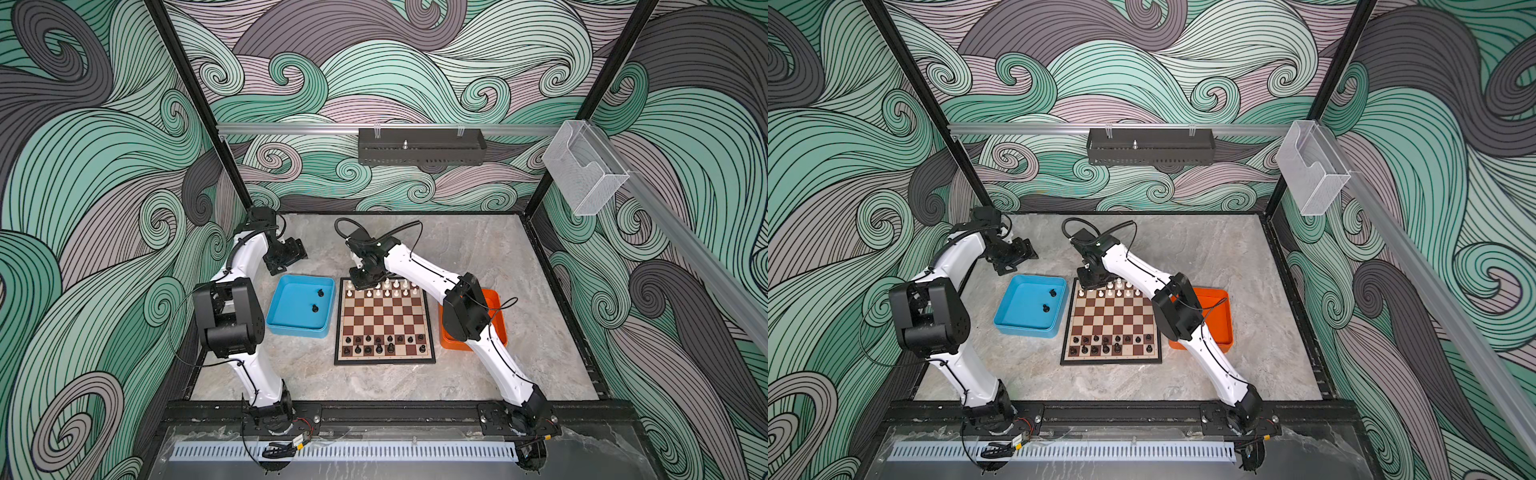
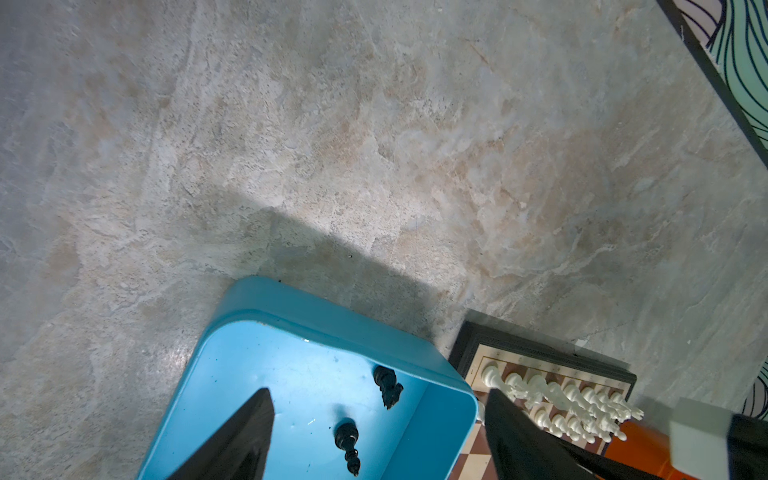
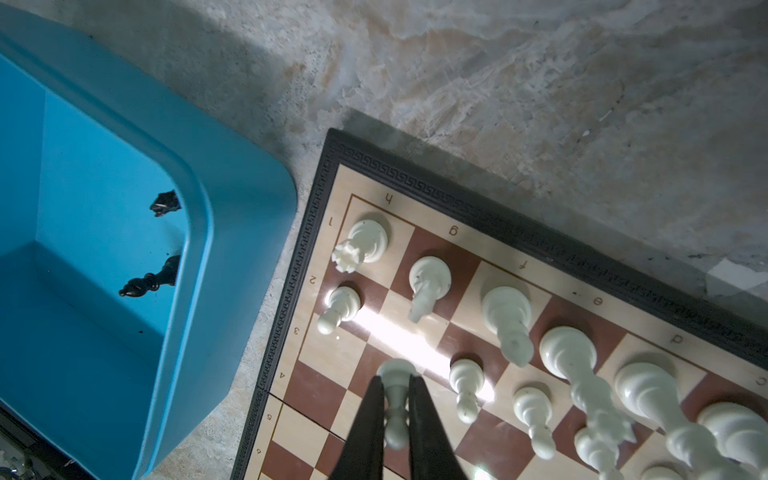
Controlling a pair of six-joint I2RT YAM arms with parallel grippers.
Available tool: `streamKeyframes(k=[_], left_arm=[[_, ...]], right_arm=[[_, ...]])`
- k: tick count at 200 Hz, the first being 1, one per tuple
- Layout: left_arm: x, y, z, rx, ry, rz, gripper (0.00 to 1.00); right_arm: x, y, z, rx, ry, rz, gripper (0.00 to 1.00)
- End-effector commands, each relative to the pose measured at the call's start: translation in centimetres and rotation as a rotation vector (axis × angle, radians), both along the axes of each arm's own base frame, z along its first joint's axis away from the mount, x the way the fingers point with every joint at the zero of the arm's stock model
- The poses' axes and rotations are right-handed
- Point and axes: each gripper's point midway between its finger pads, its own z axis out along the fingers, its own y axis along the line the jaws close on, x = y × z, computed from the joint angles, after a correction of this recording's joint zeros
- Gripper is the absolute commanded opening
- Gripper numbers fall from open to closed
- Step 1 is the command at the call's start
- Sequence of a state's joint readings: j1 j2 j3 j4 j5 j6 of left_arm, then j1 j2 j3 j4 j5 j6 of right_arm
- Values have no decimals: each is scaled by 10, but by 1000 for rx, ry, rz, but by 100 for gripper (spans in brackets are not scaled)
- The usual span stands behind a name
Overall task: Set up the chess pieces on the board
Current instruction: 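Lower the white pawn into the second row from the board's far edge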
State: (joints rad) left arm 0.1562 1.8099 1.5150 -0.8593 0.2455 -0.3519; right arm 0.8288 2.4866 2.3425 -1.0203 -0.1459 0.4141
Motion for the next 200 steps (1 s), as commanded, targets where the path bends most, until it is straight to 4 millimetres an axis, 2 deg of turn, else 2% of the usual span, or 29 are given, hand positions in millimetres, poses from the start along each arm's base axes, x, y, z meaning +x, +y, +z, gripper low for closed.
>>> streamKeyframes(k=[1, 200], left_arm=[[-1, 0, -7, -22, 21, 10, 82], [-1, 1, -8, -34, 25, 13, 82]], right_arm=[[-4, 4, -6, 0, 29, -8, 14], [-5, 4, -28, -24, 57, -10, 16]])
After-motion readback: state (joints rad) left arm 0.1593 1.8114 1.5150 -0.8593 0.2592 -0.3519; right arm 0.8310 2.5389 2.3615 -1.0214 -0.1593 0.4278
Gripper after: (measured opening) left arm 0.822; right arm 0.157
